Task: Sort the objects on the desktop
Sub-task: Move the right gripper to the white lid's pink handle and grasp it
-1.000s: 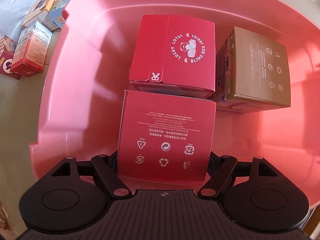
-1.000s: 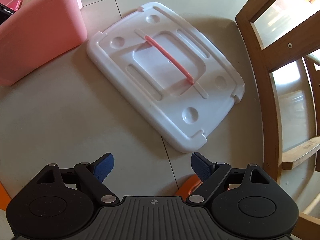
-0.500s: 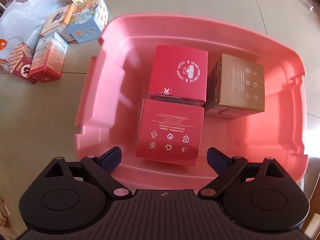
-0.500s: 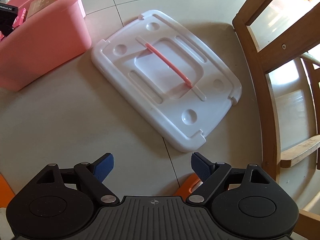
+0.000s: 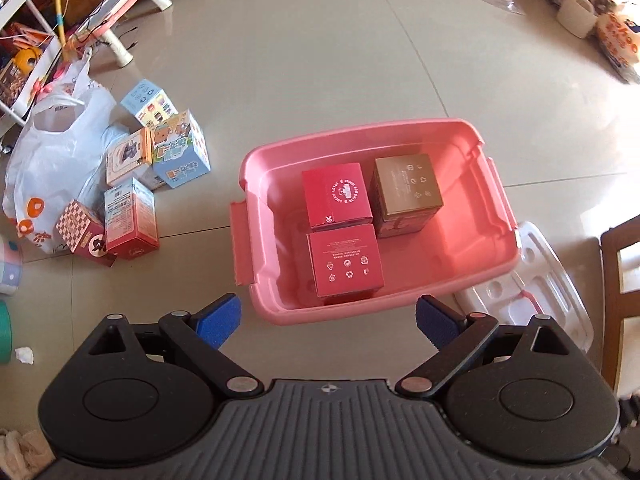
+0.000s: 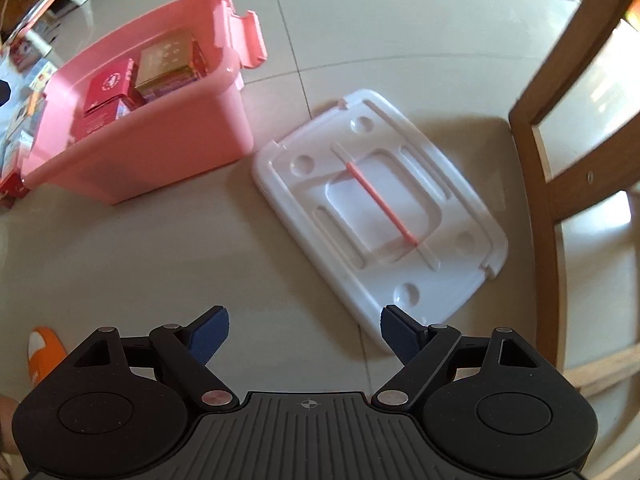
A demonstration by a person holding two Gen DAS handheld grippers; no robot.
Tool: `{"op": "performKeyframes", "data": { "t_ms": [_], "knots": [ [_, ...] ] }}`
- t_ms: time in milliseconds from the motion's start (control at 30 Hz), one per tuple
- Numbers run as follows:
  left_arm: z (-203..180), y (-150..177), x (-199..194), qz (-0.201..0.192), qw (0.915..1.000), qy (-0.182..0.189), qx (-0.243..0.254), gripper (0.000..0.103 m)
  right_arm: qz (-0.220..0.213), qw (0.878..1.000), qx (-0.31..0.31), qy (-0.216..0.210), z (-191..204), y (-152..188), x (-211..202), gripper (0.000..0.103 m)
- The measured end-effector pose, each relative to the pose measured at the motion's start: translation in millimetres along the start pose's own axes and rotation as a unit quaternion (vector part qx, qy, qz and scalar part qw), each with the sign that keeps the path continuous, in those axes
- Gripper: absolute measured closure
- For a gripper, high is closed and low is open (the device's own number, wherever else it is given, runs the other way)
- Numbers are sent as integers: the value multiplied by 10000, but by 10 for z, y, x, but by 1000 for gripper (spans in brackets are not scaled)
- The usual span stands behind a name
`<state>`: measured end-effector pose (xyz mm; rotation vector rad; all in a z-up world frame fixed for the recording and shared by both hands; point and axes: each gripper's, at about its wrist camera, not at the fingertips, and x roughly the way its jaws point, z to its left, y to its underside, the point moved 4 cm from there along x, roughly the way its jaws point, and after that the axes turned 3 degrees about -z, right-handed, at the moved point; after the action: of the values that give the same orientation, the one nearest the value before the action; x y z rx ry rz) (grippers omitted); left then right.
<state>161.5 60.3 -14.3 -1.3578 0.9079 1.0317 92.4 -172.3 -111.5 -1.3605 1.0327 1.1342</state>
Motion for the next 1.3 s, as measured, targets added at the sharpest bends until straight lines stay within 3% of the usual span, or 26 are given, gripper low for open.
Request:
{"op": "performKeyframes", "data": {
  "t_ms": [133, 233, 300, 467, 800, 933, 1033, 1100, 1267, 1300],
  "knots": [
    [51, 85, -128, -75, 9991, 273, 307, 6, 22, 9934, -1108, 309, -80, -241, -78, 21],
    [76, 67, -190, -430, 9980, 174, 428, 6, 121, 9820, -1844, 389, -179, -363, -19, 19],
    [92, 54, -180, -442, 9982, 250, 318, 4, 185, 9757, -2157, 334, -258, -397, 58, 19],
    [139, 67, 41, 186, 9971, 672, -291, 4, 355, 9717, -2329, 168, -379, -457, 456, 20],
    [46, -5, 193, 513, 9925, 1018, -445, 4, 759, 9564, -2820, 101, -401, -475, 1365, 34],
    [18, -1, 264, 650, 9909, 1100, -422, 4, 881, 9537, -2871, 181, -418, -489, 1604, 48],
    [33, 12, 315, 777, 9892, 1150, -475, 4, 955, 9558, -2777, 124, -462, -507, 1690, 65],
    [47, 14, 342, 841, 9883, 1158, -524, 4, 1011, 9592, -2639, 25, -503, -529, 1706, 67],
    [72, 21, 363, 904, 9870, 1174, -616, 4, 1073, 9548, -2772, 13, -540, -524, 1701, 97],
    [71, 21, 360, 906, 9869, 1180, -617, 4, 1056, 9532, -2833, 57, -546, -514, 1694, 97]
  ]
}}
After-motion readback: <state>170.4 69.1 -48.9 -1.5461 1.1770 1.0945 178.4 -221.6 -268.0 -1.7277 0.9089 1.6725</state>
